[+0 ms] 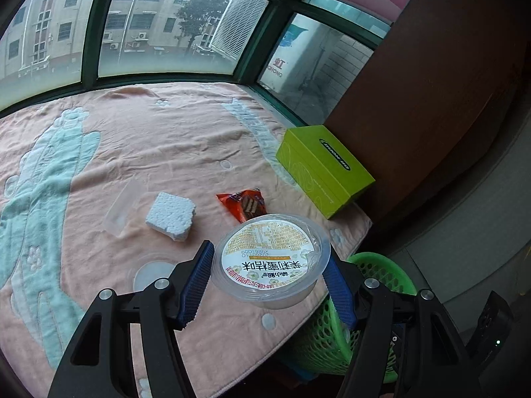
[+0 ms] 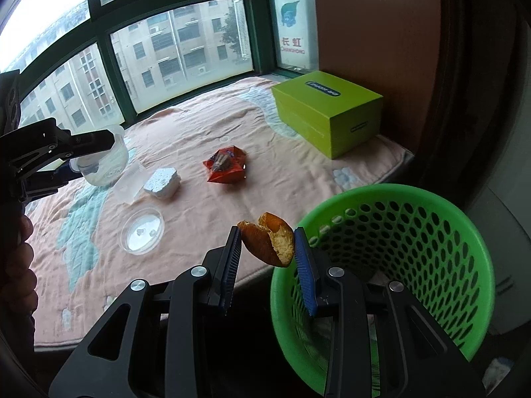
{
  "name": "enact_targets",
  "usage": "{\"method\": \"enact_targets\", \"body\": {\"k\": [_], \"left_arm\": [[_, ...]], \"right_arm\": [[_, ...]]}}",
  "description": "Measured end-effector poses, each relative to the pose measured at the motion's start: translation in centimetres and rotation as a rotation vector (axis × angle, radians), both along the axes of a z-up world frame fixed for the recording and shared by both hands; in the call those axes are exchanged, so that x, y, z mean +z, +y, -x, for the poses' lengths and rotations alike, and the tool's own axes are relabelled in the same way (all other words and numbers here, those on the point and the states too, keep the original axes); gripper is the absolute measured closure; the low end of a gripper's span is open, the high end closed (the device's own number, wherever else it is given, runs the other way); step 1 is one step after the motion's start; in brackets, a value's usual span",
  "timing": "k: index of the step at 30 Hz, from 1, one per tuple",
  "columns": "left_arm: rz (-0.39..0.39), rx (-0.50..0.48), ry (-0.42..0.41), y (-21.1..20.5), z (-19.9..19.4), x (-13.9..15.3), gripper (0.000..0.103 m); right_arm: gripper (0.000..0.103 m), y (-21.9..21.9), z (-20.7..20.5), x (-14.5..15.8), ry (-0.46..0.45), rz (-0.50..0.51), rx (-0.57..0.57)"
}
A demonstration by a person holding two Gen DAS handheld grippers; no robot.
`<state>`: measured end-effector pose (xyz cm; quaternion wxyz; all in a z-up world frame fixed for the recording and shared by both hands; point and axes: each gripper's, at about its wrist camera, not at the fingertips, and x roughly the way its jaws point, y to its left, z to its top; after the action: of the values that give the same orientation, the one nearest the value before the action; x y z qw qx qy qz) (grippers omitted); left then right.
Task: Collect trash
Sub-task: 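Carry the yogurt cup and cake piece to the green basket and release both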
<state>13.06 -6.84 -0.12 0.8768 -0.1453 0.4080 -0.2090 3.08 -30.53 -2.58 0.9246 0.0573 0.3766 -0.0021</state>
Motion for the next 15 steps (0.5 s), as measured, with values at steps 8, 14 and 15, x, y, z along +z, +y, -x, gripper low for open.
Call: {"method": "enact_targets", "body": {"k": [8, 14, 15], "left_arm": [[-0.048, -0.068, -0.041, -3.7, 1.5, 0.6, 0.041], [-0.08, -0.114, -0.066, -6.3, 2.4, 0.8, 0.041], [-0.083, -0.122, -0.067, -6.8, 2.5, 0.8, 0.041]], "right_arm": [[0.07, -2.6, 2.4, 0.4, -0.005, 0.02, -0.072], [0.07, -5.0, 3.9, 0.3, 0.0, 0.022, -0.144], [0.07, -5.5, 4.1, 0.3, 0.001, 0.022, -0.157]]}}
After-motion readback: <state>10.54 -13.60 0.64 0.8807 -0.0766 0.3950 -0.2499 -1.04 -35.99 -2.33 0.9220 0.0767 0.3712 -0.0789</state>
